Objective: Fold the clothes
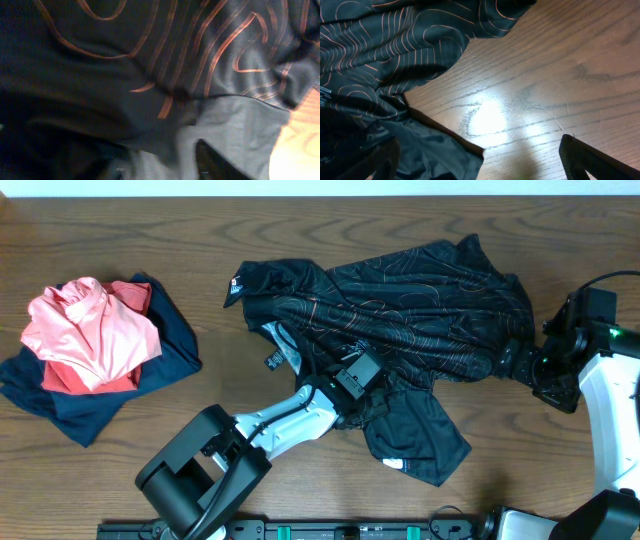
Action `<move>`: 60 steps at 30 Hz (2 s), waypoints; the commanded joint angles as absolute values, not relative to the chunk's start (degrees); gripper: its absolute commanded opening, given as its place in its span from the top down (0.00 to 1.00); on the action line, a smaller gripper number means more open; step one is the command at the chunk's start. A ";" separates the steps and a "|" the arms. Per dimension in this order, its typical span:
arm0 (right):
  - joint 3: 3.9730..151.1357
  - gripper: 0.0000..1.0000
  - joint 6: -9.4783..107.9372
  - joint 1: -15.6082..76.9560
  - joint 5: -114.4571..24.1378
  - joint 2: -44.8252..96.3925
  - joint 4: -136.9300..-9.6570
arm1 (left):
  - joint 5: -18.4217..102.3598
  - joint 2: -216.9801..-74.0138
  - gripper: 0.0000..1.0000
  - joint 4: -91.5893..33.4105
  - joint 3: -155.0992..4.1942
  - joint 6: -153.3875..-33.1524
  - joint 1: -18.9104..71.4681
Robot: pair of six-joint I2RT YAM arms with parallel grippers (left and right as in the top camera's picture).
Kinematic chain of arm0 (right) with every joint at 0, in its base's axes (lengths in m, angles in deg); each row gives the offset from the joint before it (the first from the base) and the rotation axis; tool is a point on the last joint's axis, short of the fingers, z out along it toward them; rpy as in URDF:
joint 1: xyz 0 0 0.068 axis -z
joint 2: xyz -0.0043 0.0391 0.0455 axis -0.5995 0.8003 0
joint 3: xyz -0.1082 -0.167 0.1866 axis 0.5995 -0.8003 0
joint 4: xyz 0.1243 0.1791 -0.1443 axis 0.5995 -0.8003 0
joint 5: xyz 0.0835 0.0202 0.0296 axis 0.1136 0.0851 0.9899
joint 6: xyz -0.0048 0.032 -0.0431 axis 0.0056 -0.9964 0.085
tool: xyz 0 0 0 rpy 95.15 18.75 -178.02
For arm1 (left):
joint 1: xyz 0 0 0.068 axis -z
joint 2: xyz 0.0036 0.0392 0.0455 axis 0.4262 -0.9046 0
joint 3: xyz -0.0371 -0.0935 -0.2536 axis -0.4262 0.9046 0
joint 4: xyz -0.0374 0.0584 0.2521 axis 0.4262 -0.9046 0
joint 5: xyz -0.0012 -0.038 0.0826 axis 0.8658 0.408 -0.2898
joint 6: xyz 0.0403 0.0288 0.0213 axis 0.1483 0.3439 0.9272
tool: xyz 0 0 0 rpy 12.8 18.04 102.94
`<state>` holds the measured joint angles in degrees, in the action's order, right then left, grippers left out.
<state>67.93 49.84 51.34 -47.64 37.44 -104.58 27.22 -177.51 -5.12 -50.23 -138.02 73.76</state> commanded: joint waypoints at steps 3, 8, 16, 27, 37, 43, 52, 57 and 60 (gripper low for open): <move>68.58 0.01 50.58 51.82 -47.84 36.77 -104.60 | 25.23 -179.65 0.85 -5.95 -48.50 -137.67 73.92; 68.58 0.01 50.58 51.82 -47.86 36.77 -104.60 | 25.20 -179.28 0.94 -7.46 -48.52 -132.01 73.65; 68.36 0.01 50.56 51.82 -47.84 36.77 -104.63 | 21.25 -170.03 0.94 -27.75 -48.52 -120.34 65.52; 57.81 0.15 50.56 50.99 -36.91 36.77 -99.34 | 14.74 -152.28 0.94 -47.35 -48.50 -109.94 43.73; 47.16 0.14 49.60 43.12 -34.48 36.81 -80.98 | 14.74 -151.72 0.94 -50.04 -48.28 -109.96 40.15; 44.45 0.13 48.20 36.17 -34.59 37.77 -77.13 | 14.74 -151.72 0.94 -49.95 -48.28 -109.67 40.15; 42.00 0.14 41.65 32.26 -42.68 39.04 -76.17 | 14.71 -151.72 0.94 -49.93 -48.28 -109.50 40.15; 39.49 0.18 40.38 32.26 -42.00 39.04 -73.17 | 14.74 -151.72 0.94 -49.89 -48.28 -109.50 40.15; 37.96 0.23 40.36 32.26 -40.32 39.04 -70.83 | 14.71 -151.72 0.94 -49.89 -48.28 -109.50 40.15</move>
<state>40.56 41.58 32.96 -41.17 38.34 -71.82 15.63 -151.85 -49.91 -48.42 -110.53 40.37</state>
